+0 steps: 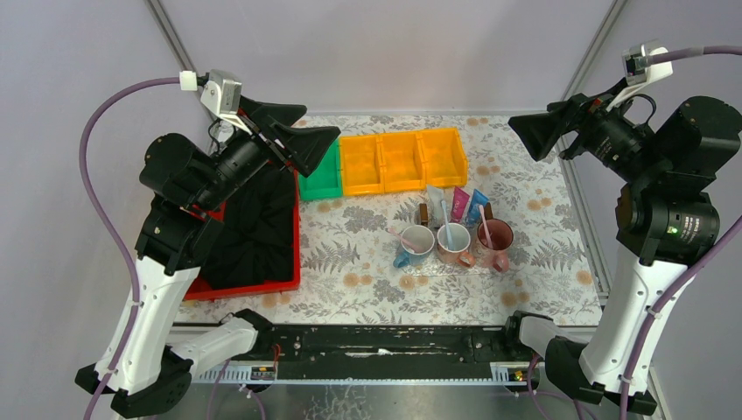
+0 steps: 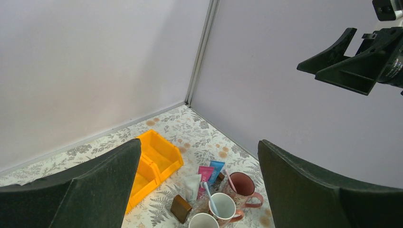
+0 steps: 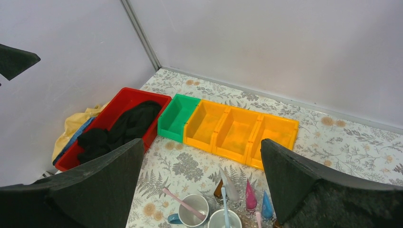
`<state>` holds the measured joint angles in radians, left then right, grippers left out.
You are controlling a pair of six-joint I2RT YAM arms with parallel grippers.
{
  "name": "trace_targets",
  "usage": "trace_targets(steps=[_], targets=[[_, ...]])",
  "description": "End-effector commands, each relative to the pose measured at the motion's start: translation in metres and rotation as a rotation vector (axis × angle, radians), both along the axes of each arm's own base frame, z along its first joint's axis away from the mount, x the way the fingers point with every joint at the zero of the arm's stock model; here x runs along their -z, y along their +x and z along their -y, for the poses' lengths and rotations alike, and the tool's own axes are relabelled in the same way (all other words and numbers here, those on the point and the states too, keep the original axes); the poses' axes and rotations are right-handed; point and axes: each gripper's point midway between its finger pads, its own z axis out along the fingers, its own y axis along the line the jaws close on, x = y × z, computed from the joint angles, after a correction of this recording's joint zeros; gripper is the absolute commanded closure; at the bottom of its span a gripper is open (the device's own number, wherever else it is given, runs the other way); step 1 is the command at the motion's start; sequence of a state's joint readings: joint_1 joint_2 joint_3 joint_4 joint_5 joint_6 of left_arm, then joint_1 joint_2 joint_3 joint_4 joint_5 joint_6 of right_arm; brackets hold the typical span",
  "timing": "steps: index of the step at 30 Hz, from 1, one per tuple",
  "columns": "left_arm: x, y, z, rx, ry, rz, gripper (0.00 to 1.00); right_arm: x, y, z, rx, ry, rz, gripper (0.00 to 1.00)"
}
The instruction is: Prepare toiletry sets of a toothbrush and toothpaste on the tray
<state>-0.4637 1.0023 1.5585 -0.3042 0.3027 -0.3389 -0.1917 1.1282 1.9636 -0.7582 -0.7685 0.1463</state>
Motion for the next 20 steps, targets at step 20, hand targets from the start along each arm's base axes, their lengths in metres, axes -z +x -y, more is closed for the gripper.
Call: trace_targets(steps=[20], targets=[[-0.0013, -0.0003, -0.0055, -0.024, 0.009, 0.018, 0.00, -0.0112, -0.0027, 0.0001, 0.008, 0.002, 0.045, 0.01]])
